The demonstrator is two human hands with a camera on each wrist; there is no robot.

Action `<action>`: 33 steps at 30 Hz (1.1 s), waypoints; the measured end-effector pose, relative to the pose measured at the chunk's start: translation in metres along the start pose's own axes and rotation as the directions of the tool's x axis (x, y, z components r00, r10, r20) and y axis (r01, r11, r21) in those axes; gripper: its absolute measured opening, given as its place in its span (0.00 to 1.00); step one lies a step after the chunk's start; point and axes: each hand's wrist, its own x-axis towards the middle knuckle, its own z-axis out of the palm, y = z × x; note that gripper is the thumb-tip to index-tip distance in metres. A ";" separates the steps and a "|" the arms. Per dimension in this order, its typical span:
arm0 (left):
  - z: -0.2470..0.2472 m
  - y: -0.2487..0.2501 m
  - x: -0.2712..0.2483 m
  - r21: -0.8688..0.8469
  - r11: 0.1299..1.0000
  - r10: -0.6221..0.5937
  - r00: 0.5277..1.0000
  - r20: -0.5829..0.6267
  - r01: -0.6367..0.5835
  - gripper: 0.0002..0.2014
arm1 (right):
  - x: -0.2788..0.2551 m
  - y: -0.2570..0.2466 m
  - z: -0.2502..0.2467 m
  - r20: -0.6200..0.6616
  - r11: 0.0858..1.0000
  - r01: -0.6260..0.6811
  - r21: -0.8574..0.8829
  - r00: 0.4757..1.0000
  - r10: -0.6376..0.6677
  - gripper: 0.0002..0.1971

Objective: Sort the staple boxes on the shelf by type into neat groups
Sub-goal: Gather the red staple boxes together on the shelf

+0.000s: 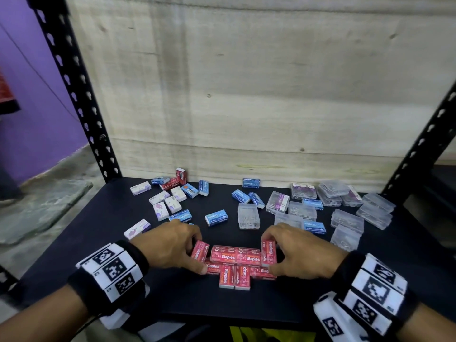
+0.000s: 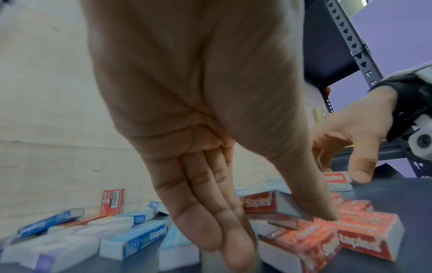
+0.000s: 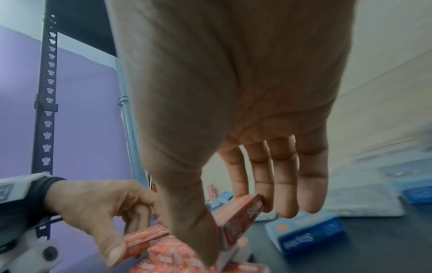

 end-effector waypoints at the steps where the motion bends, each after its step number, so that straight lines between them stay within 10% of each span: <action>1: 0.002 0.000 -0.001 0.000 1.000 -0.008 1.000 0.004 0.008 0.32 | -0.003 0.003 0.000 0.010 1.000 -0.004 -0.009 1.000 0.004 0.31; 33: 0.009 -0.005 -0.002 0.017 0.999 0.034 0.994 0.100 -0.036 0.31 | 0.003 0.016 0.016 0.048 0.997 0.056 0.052 0.997 -0.058 0.32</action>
